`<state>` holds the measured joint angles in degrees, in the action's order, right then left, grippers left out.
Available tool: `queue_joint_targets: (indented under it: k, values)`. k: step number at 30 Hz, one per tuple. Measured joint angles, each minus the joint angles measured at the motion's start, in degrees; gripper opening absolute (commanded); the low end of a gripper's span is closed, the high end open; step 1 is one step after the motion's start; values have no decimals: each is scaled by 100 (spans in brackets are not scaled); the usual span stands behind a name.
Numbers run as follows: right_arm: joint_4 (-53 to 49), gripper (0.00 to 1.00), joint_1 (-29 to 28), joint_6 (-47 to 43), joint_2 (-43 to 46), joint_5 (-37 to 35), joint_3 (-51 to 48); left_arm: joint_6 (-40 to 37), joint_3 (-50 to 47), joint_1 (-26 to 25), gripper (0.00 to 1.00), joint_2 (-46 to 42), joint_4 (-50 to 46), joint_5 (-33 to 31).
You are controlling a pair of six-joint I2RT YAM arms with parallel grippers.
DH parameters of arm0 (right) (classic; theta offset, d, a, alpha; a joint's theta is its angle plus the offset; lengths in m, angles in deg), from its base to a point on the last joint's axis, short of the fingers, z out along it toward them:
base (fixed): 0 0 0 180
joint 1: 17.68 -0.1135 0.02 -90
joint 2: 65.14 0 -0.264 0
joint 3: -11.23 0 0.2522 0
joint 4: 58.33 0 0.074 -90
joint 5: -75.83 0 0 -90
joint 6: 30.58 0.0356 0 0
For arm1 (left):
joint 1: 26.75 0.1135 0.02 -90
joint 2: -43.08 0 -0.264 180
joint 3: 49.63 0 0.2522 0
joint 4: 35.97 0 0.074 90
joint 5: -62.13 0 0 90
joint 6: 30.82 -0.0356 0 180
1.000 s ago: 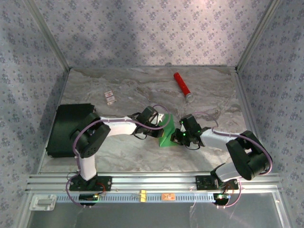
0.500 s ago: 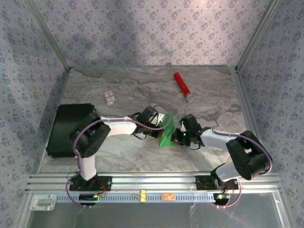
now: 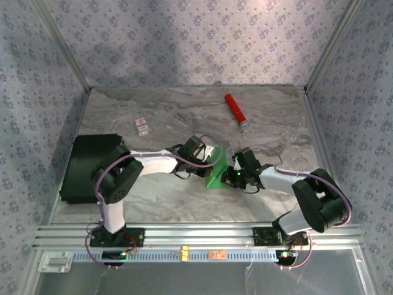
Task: Fold a paper plane with a square sheet of paper (pick it up from the middle)
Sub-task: Fold the triangle a second time at the center of the table.
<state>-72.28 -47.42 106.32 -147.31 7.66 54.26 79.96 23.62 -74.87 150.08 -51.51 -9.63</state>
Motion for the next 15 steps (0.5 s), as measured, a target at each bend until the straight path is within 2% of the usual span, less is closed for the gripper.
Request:
queue_joint_targets:
  k: [15]
  values:
    - [0, 10, 26, -26, -11, 42, 0, -94, 85, 11, 7, 199, -17, 20]
